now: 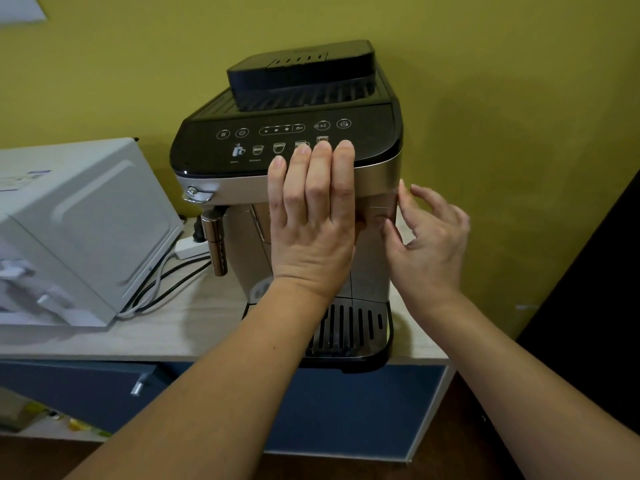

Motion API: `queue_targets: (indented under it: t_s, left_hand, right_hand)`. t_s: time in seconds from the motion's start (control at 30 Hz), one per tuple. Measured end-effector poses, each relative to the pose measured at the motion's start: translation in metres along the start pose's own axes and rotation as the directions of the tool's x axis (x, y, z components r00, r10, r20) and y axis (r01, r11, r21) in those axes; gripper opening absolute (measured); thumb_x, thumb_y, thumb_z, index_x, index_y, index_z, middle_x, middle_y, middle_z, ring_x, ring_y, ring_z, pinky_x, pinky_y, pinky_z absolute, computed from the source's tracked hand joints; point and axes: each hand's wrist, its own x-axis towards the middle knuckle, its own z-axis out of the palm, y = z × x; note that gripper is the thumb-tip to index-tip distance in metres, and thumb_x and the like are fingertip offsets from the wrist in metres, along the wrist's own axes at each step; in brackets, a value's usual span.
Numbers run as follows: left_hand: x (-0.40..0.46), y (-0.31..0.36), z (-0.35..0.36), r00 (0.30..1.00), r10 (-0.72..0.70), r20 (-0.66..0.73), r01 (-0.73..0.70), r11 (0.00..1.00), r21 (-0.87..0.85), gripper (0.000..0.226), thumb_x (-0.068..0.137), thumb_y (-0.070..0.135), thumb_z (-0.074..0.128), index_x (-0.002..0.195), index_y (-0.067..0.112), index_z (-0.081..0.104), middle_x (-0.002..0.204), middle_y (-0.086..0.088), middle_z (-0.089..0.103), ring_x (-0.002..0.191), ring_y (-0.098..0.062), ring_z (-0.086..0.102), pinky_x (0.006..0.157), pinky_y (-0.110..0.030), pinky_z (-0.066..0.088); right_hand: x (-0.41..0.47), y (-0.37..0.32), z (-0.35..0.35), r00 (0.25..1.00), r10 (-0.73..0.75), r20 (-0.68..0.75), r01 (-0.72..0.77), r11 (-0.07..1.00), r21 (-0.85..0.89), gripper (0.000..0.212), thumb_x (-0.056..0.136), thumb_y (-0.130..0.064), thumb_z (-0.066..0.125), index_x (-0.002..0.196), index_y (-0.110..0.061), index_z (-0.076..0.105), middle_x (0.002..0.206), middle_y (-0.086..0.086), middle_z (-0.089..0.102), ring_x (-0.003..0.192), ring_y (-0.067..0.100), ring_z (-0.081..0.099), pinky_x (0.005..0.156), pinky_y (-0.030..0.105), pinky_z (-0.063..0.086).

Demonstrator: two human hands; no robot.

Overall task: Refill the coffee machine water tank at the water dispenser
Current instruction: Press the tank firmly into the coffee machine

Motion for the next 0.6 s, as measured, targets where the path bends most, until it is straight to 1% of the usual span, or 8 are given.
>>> queue_targets:
  t_s: [0.07, 0.13, 0.2, 0.3, 0.43, 0.53, 0.6]
  left_hand:
    - [0.0, 0.0, -0.001, 1.0, -0.007, 0.011, 0.007, 1.0, -0.022, 0.049, 0.094, 0.015, 0.04, 0.141, 0.006, 0.028, 0.136, -0.012, 0.027, 0.13, -0.031, 0.03, 0.119, -0.047, 0.017]
    - [0.0, 0.001, -0.002, 1.0, -0.013, 0.024, 0.014, 0.999, -0.037, 0.048, 0.095, 0.014, 0.034, 0.141, 0.005, 0.027, 0.136, -0.013, 0.026, 0.131, -0.031, 0.03, 0.119, -0.048, 0.017]
    - [0.0, 0.001, -0.003, 0.999, -0.015, 0.038, 0.016, 0.999, -0.035, 0.049, 0.094, 0.014, 0.035, 0.142, 0.005, 0.026, 0.136, -0.013, 0.026, 0.131, -0.032, 0.029, 0.12, -0.048, 0.016]
    - [-0.001, 0.0, -0.004, 0.998, -0.018, 0.061, 0.018, 1.0, -0.002, 0.056, 0.092, 0.017, 0.045, 0.143, 0.005, 0.025, 0.137, -0.013, 0.025, 0.132, -0.032, 0.028, 0.12, -0.047, 0.015]
    - [0.0, 0.0, -0.004, 0.998, -0.011, 0.068, 0.01, 1.0, 0.015, 0.059, 0.092, 0.022, 0.05, 0.143, 0.006, 0.024, 0.138, -0.013, 0.025, 0.132, -0.031, 0.028, 0.121, -0.047, 0.014]
    - [0.0, -0.001, -0.005, 0.997, -0.002, 0.074, -0.001, 1.0, 0.03, 0.062, 0.093, 0.029, 0.054, 0.143, 0.006, 0.025, 0.137, -0.013, 0.025, 0.132, -0.031, 0.028, 0.121, -0.047, 0.014]
    - [0.001, 0.0, -0.008, 0.995, -0.004, 0.097, -0.001, 0.999, 0.05, 0.062, 0.094, 0.03, 0.052, 0.143, 0.006, 0.025, 0.137, -0.013, 0.025, 0.132, -0.032, 0.028, 0.121, -0.046, 0.012]
  right_hand:
    - [0.0, 0.0, 0.0, 1.0, 0.001, 0.013, -0.001, 1.0, 0.004, 0.05, 0.079, -0.016, 0.072, 0.126, -0.006, 0.064, 0.102, 0.009, 0.074, 0.116, 0.022, 0.057, 0.097, 0.03, 0.027]
    - [0.0, -0.001, -0.001, 1.0, -0.004, 0.015, 0.004, 1.0, 0.005, 0.05, 0.078, -0.016, 0.072, 0.126, -0.006, 0.064, 0.102, 0.01, 0.074, 0.114, 0.025, 0.059, 0.097, 0.032, 0.027]
    - [0.001, -0.002, -0.002, 1.0, 0.0, 0.0, 0.0, 1.0, 0.025, 0.049, 0.077, -0.013, 0.073, 0.125, -0.005, 0.065, 0.104, 0.013, 0.073, 0.112, 0.026, 0.06, 0.098, 0.035, 0.03]
    - [-0.001, -0.004, -0.003, 1.0, 0.009, 0.002, -0.009, 0.999, 0.05, 0.049, 0.078, -0.011, 0.073, 0.125, -0.005, 0.065, 0.105, 0.013, 0.072, 0.112, 0.023, 0.056, 0.098, 0.042, 0.035]
    - [-0.001, -0.003, -0.002, 1.0, 0.025, 0.018, -0.025, 0.999, 0.041, 0.049, 0.08, -0.012, 0.072, 0.128, -0.006, 0.063, 0.108, 0.014, 0.07, 0.111, 0.024, 0.057, 0.098, 0.044, 0.037]
    - [-0.001, -0.003, -0.004, 0.995, 0.061, 0.084, -0.064, 0.997, 0.033, 0.049, 0.084, -0.017, 0.068, 0.132, -0.009, 0.06, 0.112, 0.013, 0.069, 0.115, 0.028, 0.058, 0.103, 0.043, 0.034]
    - [0.002, -0.007, -0.011, 0.981, 0.088, 0.173, -0.091, 0.996, 0.011, 0.051, 0.089, -0.019, 0.064, 0.138, -0.012, 0.054, 0.121, 0.012, 0.067, 0.123, 0.028, 0.054, 0.107, 0.042, 0.033]
